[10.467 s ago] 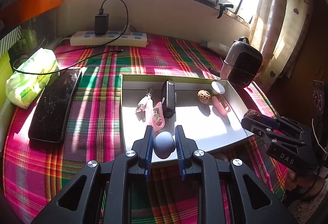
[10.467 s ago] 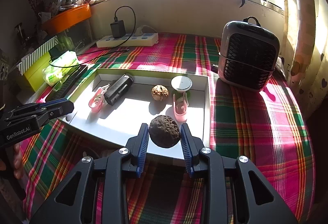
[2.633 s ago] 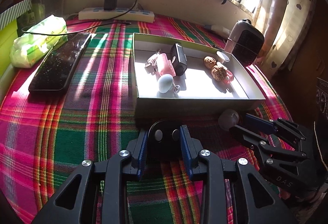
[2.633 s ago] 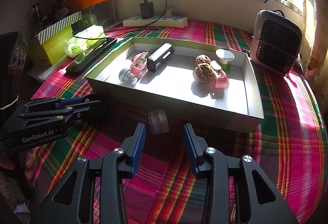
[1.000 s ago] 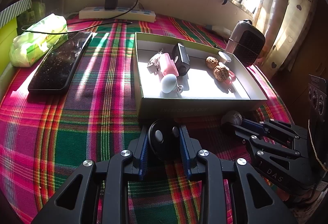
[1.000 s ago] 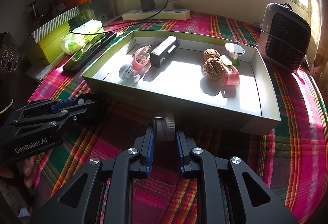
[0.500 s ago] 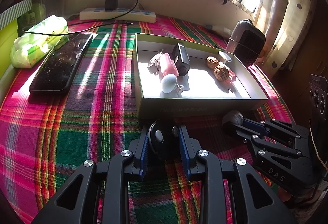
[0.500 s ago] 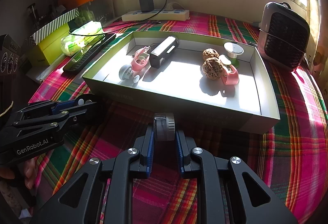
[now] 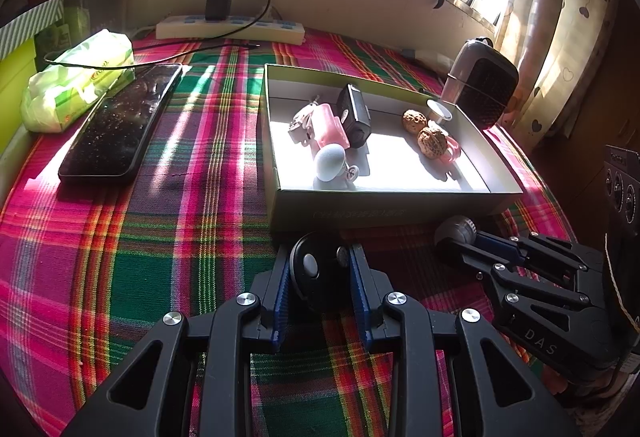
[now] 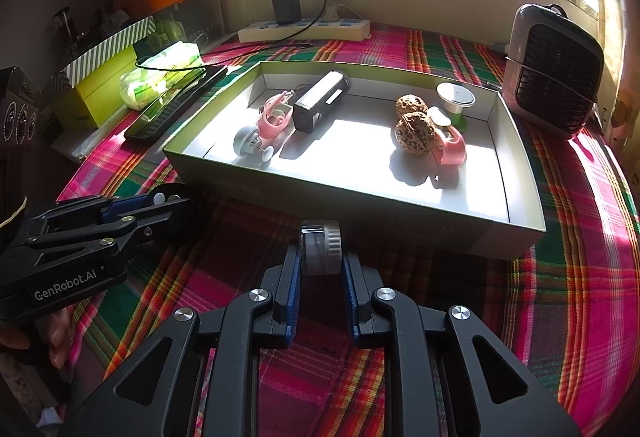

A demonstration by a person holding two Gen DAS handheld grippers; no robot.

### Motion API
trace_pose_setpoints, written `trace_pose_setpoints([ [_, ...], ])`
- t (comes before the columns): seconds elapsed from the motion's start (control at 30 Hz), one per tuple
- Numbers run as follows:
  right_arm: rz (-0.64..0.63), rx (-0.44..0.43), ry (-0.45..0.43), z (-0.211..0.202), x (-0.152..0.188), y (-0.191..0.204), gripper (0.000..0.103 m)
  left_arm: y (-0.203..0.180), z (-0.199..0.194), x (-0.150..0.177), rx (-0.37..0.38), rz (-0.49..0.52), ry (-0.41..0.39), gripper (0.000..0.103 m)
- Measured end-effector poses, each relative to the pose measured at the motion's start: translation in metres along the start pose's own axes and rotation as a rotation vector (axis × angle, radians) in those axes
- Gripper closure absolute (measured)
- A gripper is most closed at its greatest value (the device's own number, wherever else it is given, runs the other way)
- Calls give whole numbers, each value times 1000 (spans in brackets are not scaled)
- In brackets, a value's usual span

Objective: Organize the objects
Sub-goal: 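Carry the black disc and the white roll into the box with both grippers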

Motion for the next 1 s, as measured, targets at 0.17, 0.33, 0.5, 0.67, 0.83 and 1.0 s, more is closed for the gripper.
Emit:
trace_pose_setpoints([
  [0.17, 2, -2, -3, -1, 0, 0, 83, -1, 0, 0, 0, 3, 0, 78],
  [0.33, 5, -7, -13, -5, -2, 0, 83, -3, -2, -2, 1, 18, -3, 78],
  [0.5, 8, -9, -32, -12, -6, -3, 83, -8, -10, -7, 6, 36, -16, 78],
  [0.67, 16, -2, -50, -18, -11, -11, 83, -14, -15, -13, 11, 54, -26, 78],
  [0.83, 27, 1, -68, -23, -16, -16, 83, -22, -16, -22, 21, 67, -35, 78],
  [1.0, 36, 15, -81, -25, -25, -24, 83, -30, -11, -31, 34, 86, -34, 78],
])
Point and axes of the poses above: each gripper's, at about its wrist camera, not at the fingertips, and z roughly the way its jaws point, y to its left, x to its underside, the point moved 9 cm from there along z, roughly the way its jaws point, and after that the axes turned 15 degrees about x, right-handed, at the moved point
